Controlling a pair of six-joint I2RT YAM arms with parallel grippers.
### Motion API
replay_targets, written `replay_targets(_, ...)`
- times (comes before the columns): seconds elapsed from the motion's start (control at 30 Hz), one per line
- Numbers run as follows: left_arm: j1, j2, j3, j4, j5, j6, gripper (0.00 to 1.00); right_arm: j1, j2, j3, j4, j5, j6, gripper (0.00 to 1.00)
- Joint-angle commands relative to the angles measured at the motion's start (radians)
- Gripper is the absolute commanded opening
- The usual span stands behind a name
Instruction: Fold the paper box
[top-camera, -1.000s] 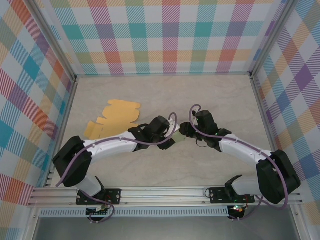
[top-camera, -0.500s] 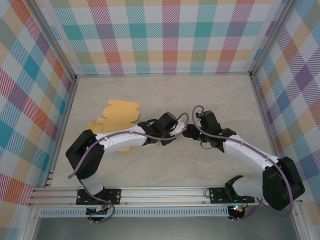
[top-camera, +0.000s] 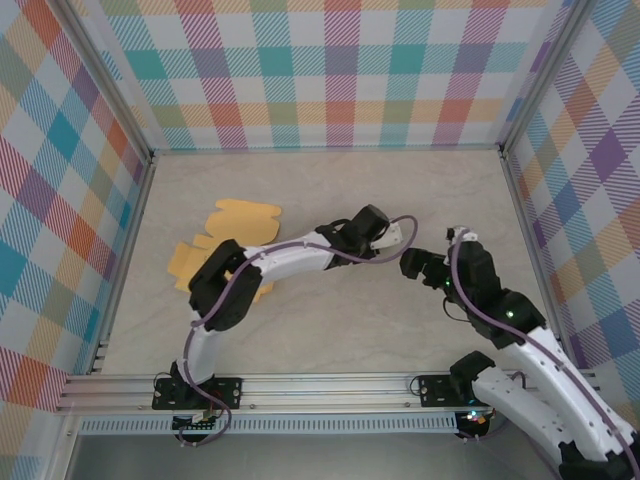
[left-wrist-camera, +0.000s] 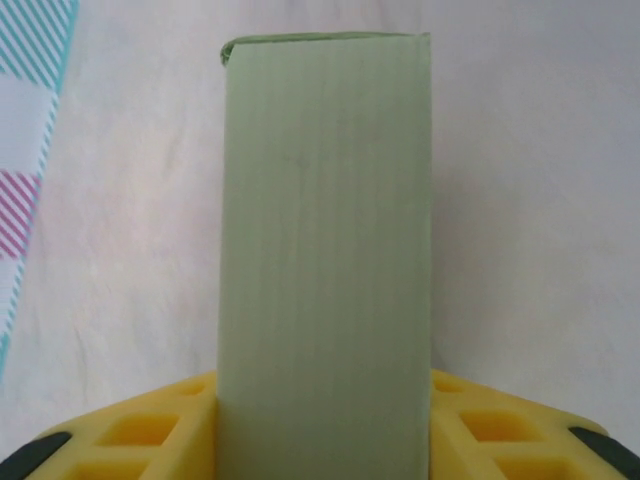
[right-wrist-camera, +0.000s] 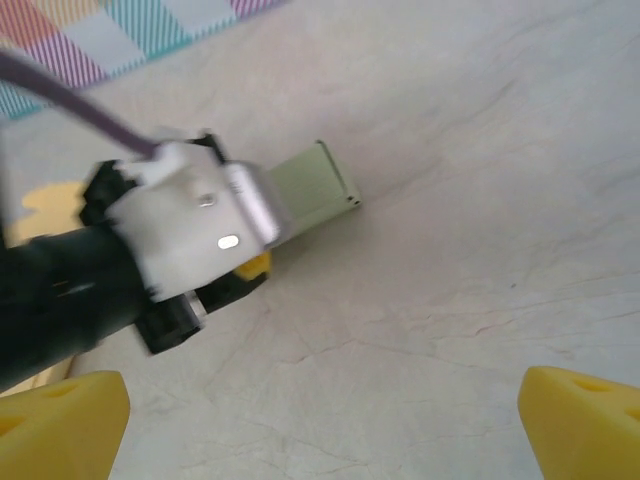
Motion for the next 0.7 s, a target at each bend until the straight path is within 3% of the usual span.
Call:
replay_targets(0.0, -0.002, 0.122, 0.187, -0.027, -0.009, 0.068, 0.53, 0.004, -0.08, 0.04, -0.096, 0.079, 0.015, 1.0)
replay_targets(0.13, -0.011, 0.266, 0.428, -0.157, 0.001, 0.056, 0.67, 0.004, -0.147, 0.043, -0.094, 0.068, -0.036, 1.0)
replay_targets(0.3, -0.032, 0.257, 0.407, -0.099, 0.007, 0.039, 0.89, 0.004, -0.191, 0.046, -0.081, 0.055, -0.07, 1.0)
replay_targets(0.37, -0.034, 0.205, 0.335, -0.036, 0.006, 0.013, 1.0, 0.004, -0.198, 0.041, -0.061, 0.041, -0.082, 1.0)
replay_targets(0.53, -0.024, -0.016, 0.034, 0.179, -0.074, -0.073, 1.0, 0.005, -0.193, 0.029, 0.002, -0.008, -0.117, 1.0)
replay_targets(0.67, 0.01, -0.245, -0.243, 0.325, -0.153, -0.223, 1.0, 0.005, -0.163, 0.022, 0.036, -0.025, -0.08, 0.99)
